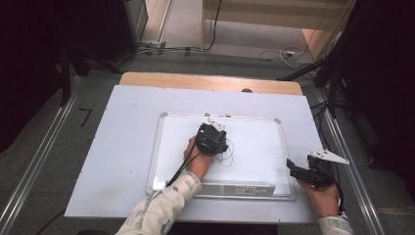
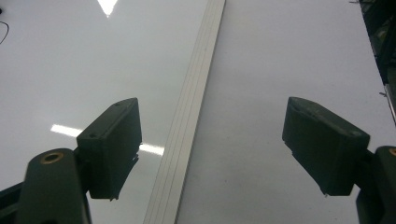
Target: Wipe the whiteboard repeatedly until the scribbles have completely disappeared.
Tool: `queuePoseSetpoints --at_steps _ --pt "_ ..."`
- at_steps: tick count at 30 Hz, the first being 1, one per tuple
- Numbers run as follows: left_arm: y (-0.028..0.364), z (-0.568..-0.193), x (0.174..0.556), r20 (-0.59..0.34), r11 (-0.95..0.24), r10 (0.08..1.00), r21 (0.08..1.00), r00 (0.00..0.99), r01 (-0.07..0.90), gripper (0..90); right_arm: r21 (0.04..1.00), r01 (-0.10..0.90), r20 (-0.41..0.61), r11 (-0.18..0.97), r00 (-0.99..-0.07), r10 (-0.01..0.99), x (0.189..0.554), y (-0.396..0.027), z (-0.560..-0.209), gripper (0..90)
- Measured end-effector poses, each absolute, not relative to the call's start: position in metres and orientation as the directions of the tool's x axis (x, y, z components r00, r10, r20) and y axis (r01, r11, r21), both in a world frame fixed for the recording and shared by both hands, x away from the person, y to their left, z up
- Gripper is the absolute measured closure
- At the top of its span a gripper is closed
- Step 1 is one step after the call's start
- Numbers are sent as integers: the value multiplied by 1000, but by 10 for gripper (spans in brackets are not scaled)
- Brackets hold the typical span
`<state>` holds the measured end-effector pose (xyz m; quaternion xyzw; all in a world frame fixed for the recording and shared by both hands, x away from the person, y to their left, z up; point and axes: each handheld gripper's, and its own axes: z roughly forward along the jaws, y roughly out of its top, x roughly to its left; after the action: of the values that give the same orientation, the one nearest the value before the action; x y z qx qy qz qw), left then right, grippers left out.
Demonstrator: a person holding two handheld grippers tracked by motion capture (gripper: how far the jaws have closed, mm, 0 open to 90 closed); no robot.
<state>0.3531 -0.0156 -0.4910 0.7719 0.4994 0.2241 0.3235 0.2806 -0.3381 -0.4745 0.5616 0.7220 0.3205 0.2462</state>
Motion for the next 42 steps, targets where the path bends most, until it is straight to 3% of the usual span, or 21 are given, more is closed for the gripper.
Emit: queuePoseSetpoints --at_steps 42 --pt "-63 -489 342 28 -370 867 707 498 603 402 741 651 7 164 -251 968 281 -338 -474 184"
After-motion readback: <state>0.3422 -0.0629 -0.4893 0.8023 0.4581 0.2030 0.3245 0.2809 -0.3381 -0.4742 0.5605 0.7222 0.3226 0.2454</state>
